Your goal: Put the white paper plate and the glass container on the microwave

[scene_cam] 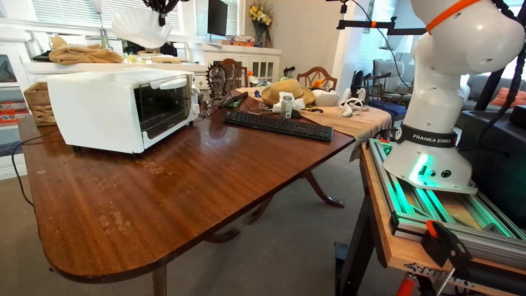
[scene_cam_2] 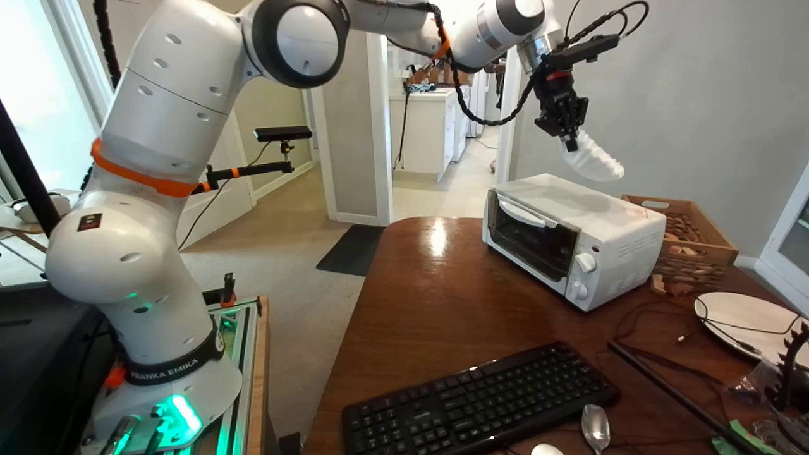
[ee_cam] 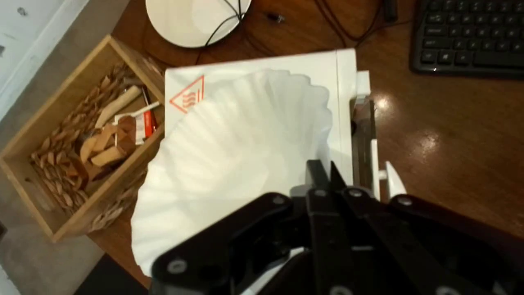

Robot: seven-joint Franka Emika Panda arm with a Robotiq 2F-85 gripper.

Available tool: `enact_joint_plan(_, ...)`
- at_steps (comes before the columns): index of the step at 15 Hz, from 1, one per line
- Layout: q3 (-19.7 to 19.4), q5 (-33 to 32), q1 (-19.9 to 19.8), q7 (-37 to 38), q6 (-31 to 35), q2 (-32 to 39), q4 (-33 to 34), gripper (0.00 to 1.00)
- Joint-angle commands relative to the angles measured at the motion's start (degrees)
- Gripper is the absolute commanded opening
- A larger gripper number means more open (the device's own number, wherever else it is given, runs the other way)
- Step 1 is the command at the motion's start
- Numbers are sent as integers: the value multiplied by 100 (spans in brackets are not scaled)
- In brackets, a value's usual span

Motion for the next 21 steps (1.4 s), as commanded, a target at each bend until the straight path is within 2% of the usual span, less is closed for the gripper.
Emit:
enact_joint_plan(1, -176, -365, 417, -119, -202, 864, 951, 0)
enact_joint_plan(6, -566, -1102, 774, 116, -550, 1181, 1289, 0)
enact_joint_plan(20, -674, -1039, 786, 612, -575, 1797, 1241, 0)
enact_joint_plan(21, -681, -1046, 793, 643, -583, 1784, 1240, 26)
